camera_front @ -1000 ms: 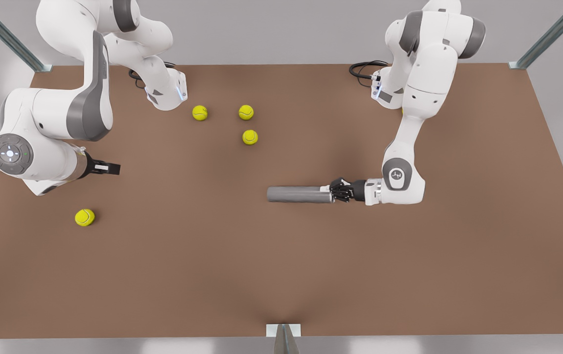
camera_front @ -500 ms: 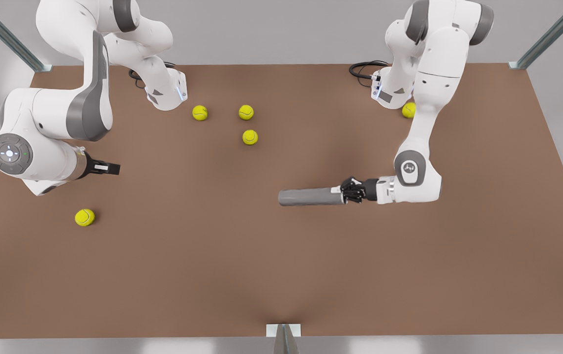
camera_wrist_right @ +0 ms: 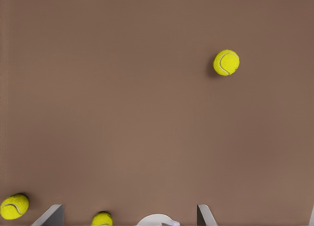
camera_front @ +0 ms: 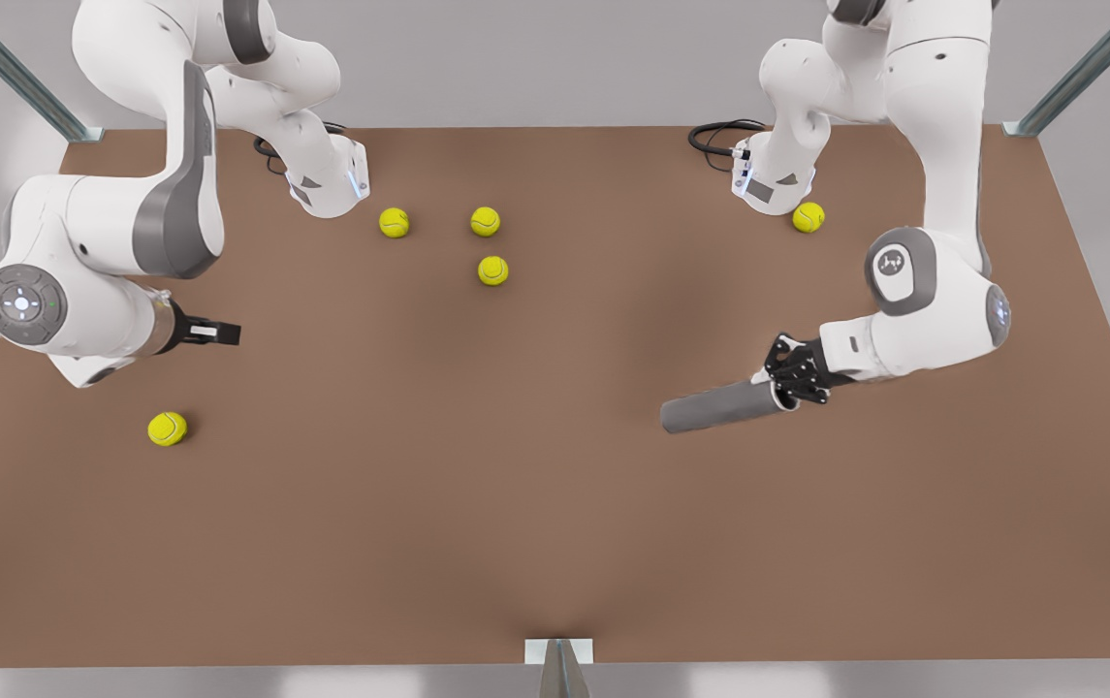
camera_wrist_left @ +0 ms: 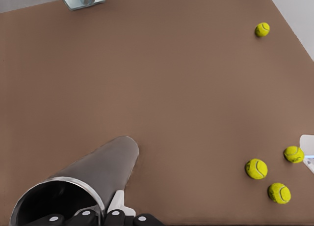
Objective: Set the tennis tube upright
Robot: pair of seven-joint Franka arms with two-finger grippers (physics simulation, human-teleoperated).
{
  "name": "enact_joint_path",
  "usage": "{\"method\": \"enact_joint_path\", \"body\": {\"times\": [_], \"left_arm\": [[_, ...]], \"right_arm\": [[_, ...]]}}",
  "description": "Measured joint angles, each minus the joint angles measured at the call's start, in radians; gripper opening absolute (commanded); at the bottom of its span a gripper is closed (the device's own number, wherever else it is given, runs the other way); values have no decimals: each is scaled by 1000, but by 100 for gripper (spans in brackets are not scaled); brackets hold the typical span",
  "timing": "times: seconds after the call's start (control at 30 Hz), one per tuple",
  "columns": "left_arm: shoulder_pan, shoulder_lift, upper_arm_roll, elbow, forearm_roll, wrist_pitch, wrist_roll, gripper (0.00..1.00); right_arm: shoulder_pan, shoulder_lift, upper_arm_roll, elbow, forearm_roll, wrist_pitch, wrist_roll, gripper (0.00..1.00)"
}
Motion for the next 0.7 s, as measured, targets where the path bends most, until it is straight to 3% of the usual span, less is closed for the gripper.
{"method": "enact_joint_path", "body": {"times": [0.17,0.37,0.7], "left_arm": [[0,-12,-5,110,298,-7,-87,21],[-26,-10,-14,130,591,-12,-172,21],[-36,71,-21,128,676,7,-271,21]], "right_arm": [[2,11,28,31,29,34,-1,100],[-17,-43,30,34,35,66,-1,100],[-21,-67,30,-10,32,99,-1,100]]}}
